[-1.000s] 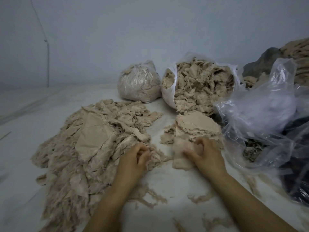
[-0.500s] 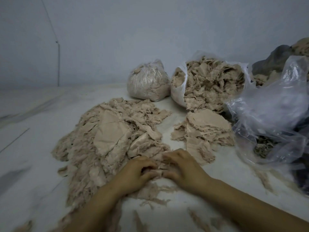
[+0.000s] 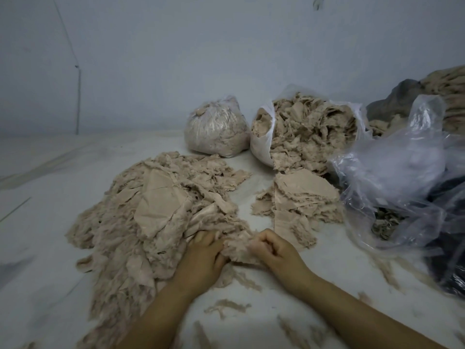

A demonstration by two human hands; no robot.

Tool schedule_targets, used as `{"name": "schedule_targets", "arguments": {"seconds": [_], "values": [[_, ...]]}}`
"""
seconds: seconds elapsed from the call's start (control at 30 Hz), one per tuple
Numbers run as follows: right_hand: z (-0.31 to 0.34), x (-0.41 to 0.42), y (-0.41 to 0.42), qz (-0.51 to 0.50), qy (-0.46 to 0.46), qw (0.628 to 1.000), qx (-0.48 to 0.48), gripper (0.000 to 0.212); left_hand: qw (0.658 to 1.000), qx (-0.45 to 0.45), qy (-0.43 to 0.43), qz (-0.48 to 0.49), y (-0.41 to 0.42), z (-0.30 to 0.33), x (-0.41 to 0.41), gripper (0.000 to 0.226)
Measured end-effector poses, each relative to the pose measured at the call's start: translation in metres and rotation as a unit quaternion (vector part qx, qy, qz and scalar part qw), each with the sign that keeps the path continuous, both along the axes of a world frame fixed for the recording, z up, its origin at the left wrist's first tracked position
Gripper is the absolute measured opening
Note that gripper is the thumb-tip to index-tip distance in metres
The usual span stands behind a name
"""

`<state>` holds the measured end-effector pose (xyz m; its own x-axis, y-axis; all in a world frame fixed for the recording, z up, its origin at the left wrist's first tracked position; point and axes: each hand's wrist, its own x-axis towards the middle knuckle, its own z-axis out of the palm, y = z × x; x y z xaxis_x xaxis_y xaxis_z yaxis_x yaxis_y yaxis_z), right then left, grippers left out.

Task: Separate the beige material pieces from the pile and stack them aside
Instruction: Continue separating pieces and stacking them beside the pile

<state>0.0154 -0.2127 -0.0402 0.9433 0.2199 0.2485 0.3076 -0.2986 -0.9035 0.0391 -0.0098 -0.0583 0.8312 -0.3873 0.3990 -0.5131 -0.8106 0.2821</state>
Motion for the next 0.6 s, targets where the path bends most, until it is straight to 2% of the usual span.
{"name": "schedule_targets", "arguments": {"seconds": [0.07,0.1,0.2,0.3,0.43,0.5,0.57,0.6], "values": [[-0.002,0.001,0.004,0.01,-0.023,0.997,-0.077,0.012,0.999,0.019,-0.012,-0.023,-0.003,0.001,-0.004,0.039],[-0.003,0.0,0.005,0.012,-0.042,0.996,-0.077,0.01,0.999,0.019,-0.01,-0.035,-0.004,0.0,-0.004,0.038],[-0.002,-0.006,0.005,0.02,-0.067,0.997,0.016,0.023,0.999,-0.039,0.013,0.007,-0.006,-0.001,0.002,0.04],[0.001,-0.013,-0.002,0.006,-0.08,0.99,0.116,0.021,0.993,-0.093,0.014,0.069,-0.005,-0.002,0.005,0.037],[0.002,-0.013,-0.008,-0.021,-0.093,0.98,0.172,0.018,0.992,-0.086,0.002,0.097,-0.003,-0.003,0.006,0.028],[0.0,-0.011,-0.006,-0.01,-0.083,0.983,0.162,0.016,0.993,-0.082,-0.005,0.087,-0.004,0.0,0.002,0.038],[-0.003,-0.01,-0.003,0.006,-0.064,0.992,0.113,0.013,0.997,-0.053,-0.028,0.042,-0.005,0.002,-0.005,0.051],[-0.004,-0.009,-0.001,0.006,-0.062,0.995,0.079,0.015,0.999,-0.039,-0.031,0.014,-0.005,0.003,-0.008,0.051]]}}
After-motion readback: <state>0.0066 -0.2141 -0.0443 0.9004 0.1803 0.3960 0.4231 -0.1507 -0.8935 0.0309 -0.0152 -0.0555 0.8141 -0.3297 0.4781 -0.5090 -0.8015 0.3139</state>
